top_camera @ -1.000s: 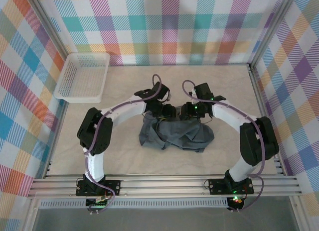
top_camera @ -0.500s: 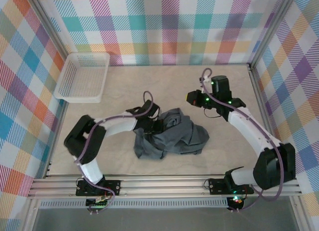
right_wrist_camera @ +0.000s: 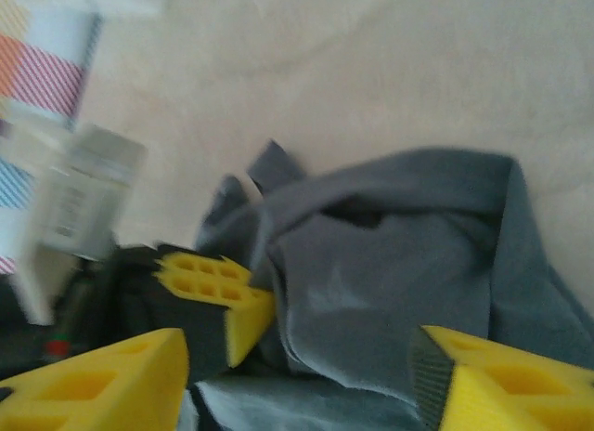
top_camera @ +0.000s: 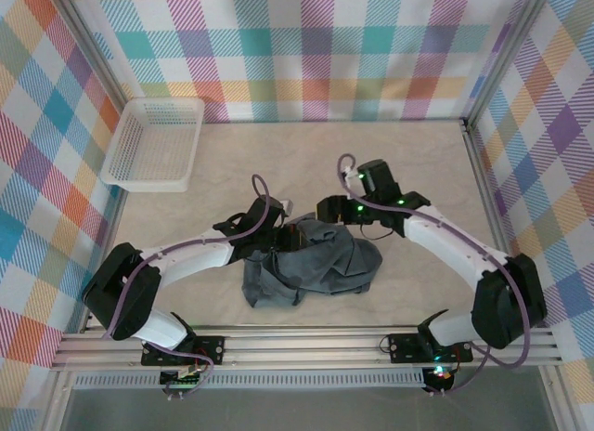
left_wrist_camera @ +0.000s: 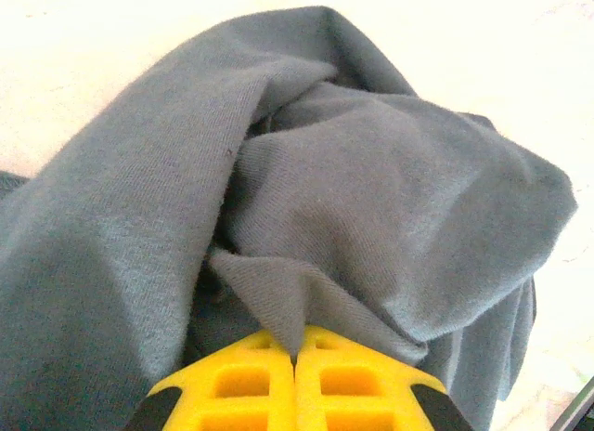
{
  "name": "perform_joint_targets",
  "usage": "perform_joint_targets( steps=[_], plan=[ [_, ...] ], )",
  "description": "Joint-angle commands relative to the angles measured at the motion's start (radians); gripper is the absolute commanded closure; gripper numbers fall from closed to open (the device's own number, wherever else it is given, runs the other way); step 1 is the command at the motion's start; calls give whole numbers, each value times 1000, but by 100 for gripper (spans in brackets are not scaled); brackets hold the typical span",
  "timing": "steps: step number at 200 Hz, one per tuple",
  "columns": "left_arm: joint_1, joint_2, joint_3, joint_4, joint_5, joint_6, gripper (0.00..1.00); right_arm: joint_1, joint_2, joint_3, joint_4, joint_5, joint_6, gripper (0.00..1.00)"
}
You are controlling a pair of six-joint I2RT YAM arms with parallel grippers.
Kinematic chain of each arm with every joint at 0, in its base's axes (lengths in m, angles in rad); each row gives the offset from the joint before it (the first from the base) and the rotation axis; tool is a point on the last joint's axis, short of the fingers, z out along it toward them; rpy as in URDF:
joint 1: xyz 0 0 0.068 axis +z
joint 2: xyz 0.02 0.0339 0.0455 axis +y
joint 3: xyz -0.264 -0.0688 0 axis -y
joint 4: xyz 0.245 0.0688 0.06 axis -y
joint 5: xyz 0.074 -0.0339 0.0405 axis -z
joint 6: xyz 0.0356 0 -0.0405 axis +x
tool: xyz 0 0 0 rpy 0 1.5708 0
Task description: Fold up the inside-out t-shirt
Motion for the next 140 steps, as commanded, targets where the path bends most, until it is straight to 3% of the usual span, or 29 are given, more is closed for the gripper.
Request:
perform_joint_targets(
  steps=[1,21,34,61,82,120,140],
  plan=[
    [-9,-49,19,38,-32,2,100,41,73,6,-35,83,-59,32],
    [-10,-87,7,36,-57,-3,100,60,146,27,-27,24,-63,37],
    [-9,-113,3,33,-69,3,100,67,165,44,-30,-1,-66,48],
    [-9,-151,-7,9,-111,9,100,64,122,49,-9,-4,-39,100],
    [-7,-177,-28,7,-138,6,100,23,21,26,65,-60,29,100],
    [-7,-235,-88,0,-168,23,100,-144,-137,-50,270,-225,257,100],
    [-8,-255,-120,-4,-176,28,92,-181,-165,-53,293,-266,287,100]
  ],
)
